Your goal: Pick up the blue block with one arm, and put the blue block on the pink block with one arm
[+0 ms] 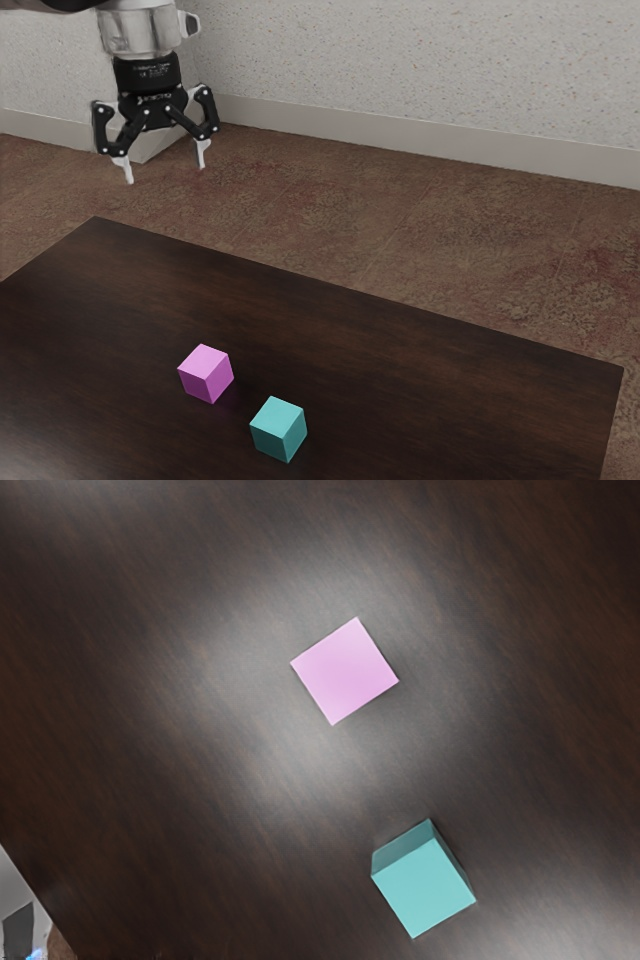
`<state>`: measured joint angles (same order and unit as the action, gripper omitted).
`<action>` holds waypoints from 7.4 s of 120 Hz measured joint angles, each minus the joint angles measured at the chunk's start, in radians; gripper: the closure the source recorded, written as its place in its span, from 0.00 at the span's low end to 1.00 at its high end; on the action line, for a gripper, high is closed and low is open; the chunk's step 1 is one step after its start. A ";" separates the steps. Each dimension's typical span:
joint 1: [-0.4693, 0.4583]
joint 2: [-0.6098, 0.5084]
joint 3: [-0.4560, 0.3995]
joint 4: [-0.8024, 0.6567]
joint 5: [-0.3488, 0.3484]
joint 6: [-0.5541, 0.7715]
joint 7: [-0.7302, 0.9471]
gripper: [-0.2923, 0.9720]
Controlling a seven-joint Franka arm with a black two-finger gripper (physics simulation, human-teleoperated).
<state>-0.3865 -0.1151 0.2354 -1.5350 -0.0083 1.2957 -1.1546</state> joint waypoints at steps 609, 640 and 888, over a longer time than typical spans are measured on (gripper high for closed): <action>0.325 0.110 -0.107 -0.805 0.124 1.070 0.849 0.53; 0.331 0.110 -0.112 -0.806 0.122 1.115 0.885 0.53; 0.312 -0.001 -0.178 -0.954 0.129 1.193 0.946 0.54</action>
<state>-0.0747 -0.1162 0.0577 -2.4889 0.1205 2.4883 -0.2084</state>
